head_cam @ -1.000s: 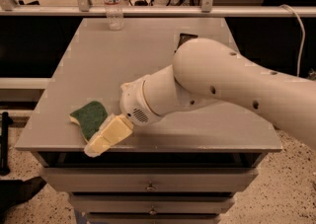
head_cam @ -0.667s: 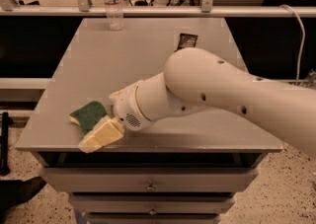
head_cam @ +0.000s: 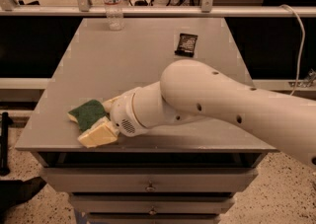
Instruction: Move sponge near rxbar chocolate
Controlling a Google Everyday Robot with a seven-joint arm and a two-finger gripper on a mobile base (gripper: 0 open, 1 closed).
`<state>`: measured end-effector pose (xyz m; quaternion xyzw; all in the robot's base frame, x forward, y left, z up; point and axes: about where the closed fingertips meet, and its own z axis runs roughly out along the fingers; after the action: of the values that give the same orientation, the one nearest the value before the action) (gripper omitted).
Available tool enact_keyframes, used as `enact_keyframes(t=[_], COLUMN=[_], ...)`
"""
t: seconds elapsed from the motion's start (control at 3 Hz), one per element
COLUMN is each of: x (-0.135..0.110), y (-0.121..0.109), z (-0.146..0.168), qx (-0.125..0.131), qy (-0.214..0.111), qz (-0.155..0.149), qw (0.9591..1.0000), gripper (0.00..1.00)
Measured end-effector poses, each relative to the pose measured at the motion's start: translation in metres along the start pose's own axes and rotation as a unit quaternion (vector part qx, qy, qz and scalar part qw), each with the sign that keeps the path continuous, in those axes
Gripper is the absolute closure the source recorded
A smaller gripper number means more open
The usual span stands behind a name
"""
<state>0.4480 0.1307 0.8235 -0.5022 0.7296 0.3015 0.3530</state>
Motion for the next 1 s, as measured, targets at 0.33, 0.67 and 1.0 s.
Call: enact_keyframes(t=[0.33,0.67,1.0], x=[-0.002,-0.003,-0.003], y=[-0.021,-0.068,-0.068], z=[-0.028,-0.090,-0.090], qx=[0.040,0.104,0.104], qy=[0.005,0.014,0.014], qz=[-0.006,-0.020,-0.020], qw=[0.9992,0.9943,0.9943], gripper=[0.95,1.00,1.00])
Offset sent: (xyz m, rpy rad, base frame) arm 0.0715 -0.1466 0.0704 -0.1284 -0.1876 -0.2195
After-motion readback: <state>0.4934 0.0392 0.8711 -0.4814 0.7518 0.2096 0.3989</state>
